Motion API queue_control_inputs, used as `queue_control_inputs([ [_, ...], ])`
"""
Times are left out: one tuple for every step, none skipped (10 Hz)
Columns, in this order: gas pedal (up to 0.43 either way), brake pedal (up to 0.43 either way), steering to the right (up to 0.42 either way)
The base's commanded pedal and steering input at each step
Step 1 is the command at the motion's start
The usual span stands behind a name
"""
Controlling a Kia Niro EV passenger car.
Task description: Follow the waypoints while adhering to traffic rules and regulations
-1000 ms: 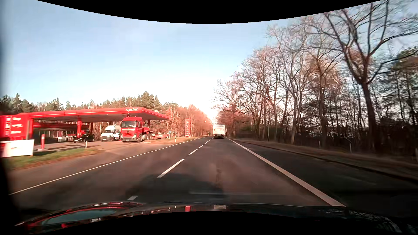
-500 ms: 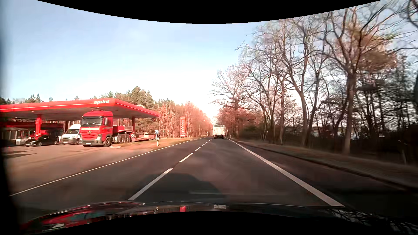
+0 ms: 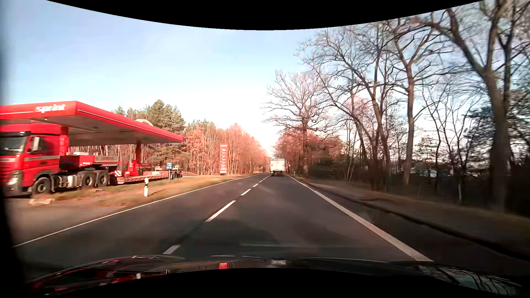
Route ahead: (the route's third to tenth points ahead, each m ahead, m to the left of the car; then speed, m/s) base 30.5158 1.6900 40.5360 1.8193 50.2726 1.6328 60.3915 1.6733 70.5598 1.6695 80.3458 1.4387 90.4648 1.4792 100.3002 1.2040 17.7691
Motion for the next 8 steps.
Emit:
queue_control_inputs([
  [0.138,0.0,0.001],
  [0.138,0.0,0.0],
  [0.138,0.0,0.0],
  [0.138,0.0,0.0],
  [0.138,0.0,0.0],
  [0.138,0.0,0.0],
  [0.138,0.0,0.0],
  [0.138,0.0,0.0],
])
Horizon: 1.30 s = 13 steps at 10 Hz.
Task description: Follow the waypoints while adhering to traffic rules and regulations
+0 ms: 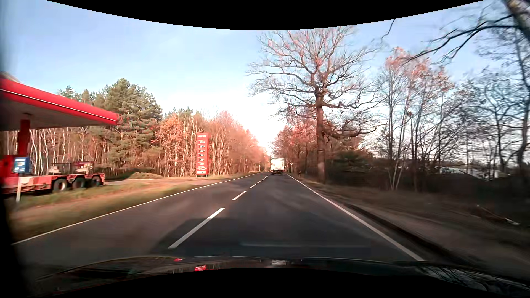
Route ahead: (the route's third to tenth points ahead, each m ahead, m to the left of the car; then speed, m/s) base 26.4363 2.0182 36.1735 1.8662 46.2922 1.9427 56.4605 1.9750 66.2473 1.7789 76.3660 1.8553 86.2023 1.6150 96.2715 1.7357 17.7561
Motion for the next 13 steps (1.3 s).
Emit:
queue_control_inputs([
  [0.138,0.0,0.0],
  [0.138,0.0,0.0],
  [0.138,0.0,0.0],
  [0.138,0.0,0.0],
  [0.138,0.0,0.0],
  [0.138,0.0,0.0],
  [0.138,0.0,0.0],
  [0.138,0.0,0.001],
  [0.15,0.0,0.0],
  [0.15,0.0,0.0],
  [0.157,0.0,0.0],
  [0.169,0.0,0.0],
  [0.177,0.0,0.0],
])
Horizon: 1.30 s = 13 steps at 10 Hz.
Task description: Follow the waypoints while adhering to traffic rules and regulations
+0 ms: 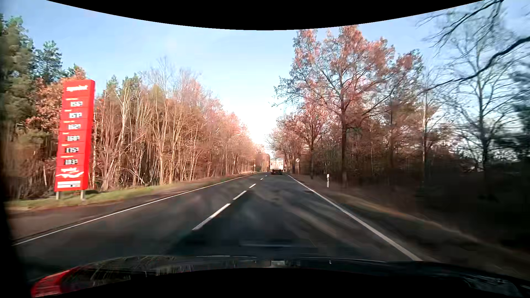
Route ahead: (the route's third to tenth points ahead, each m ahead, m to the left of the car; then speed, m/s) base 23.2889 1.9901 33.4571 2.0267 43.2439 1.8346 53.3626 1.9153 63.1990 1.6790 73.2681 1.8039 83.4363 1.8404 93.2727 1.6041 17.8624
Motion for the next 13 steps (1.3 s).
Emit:
queue_control_inputs([
  [0.177,0.0,0.001],
  [0.189,0.0,0.0],
  [0.197,0.0,0.0],
  [0.197,0.0,0.0],
  [0.197,0.0,-0.002],
  [0.197,0.0,-0.002],
  [0.197,0.0,-0.002],
  [0.197,0.0,-0.002],
  [0.197,0.0,-0.002],
  [0.197,0.0,-0.002],
  [0.209,0.0,-0.002],
  [0.209,0.0,-0.002],
  [0.209,0.0,-0.002],
])
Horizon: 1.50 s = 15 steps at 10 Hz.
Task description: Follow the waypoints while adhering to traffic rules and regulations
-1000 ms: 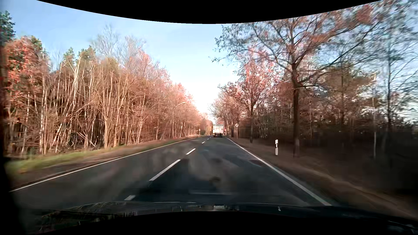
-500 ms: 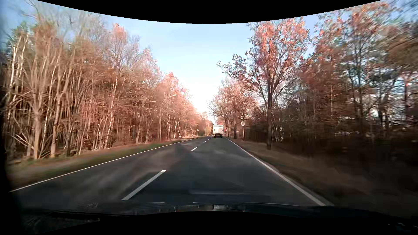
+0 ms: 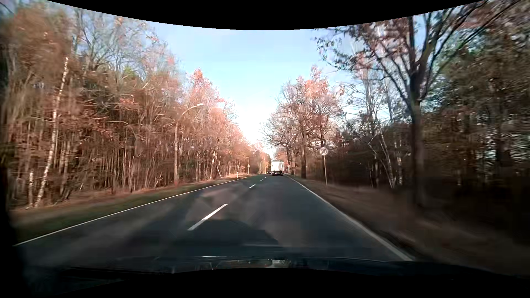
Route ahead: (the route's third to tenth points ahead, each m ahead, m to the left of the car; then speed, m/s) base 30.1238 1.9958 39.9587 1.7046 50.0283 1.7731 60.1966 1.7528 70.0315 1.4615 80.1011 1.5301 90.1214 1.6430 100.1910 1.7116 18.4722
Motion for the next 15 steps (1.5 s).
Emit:
queue_control_inputs([
  [0.209,0.0,-0.002],
  [0.209,0.0,-0.002],
  [0.209,0.0,-0.002],
  [0.209,0.0,-0.002],
  [0.209,0.0,-0.002],
  [0.209,0.0,-0.002],
  [0.209,0.0,-0.002],
  [0.209,0.0,-0.002],
  [0.209,0.0,-0.002],
  [0.209,0.0,-0.002],
  [0.209,0.0,-0.002],
  [0.209,0.0,-0.002],
  [0.209,0.0,-0.002],
  [0.209,0.0,-0.002],
  [0.209,0.0,-0.002],
])
